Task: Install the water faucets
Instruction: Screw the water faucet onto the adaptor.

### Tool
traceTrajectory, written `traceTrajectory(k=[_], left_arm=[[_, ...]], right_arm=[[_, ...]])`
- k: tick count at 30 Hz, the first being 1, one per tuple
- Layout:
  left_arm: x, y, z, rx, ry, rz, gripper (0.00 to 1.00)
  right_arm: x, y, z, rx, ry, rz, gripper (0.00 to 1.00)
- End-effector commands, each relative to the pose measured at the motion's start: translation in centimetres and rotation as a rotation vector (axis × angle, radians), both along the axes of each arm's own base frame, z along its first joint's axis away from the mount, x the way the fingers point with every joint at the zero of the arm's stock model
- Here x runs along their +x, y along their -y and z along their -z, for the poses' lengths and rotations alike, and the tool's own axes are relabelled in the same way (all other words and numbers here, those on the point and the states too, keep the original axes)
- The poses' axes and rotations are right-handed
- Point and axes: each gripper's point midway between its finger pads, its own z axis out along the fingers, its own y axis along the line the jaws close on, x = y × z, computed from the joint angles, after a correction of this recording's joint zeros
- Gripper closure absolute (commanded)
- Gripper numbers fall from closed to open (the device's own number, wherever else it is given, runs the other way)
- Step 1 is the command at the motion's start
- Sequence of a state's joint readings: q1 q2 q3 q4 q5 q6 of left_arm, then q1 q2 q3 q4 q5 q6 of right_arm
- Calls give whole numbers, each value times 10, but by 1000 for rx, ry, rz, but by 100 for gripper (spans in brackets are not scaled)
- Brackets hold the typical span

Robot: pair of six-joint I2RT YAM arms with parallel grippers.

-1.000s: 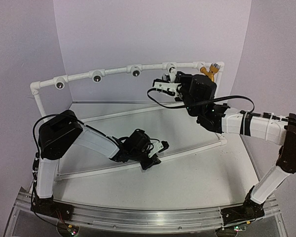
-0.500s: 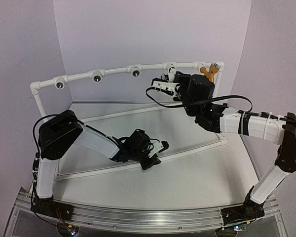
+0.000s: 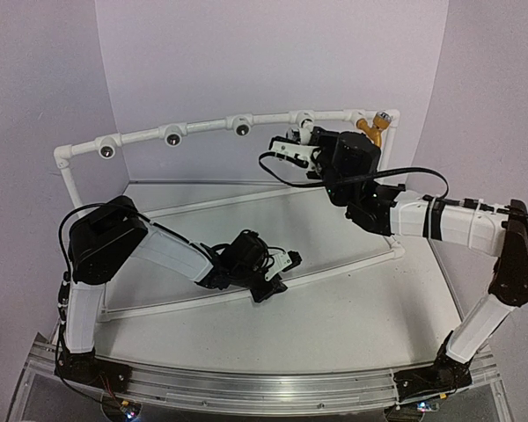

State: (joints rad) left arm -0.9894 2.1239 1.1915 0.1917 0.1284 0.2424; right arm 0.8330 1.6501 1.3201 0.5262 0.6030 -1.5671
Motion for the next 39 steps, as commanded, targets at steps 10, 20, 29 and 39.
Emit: traceTrajectory(k=[10,20,29,39], left_arm=[[-39,-71,105,329,-238,-149,100],[-40,-71,105,331,-234,-149,100],[-41,-72,105,333,-234,-145,100],[-41,-72,107,340,-228,-151,100]], right_arm=[[8,8,-15,199,19,51,100],[11,14,-19,300,25,60,100],[14,29,-21,392,22,69,100],[15,34,-31,480,21,48,100]])
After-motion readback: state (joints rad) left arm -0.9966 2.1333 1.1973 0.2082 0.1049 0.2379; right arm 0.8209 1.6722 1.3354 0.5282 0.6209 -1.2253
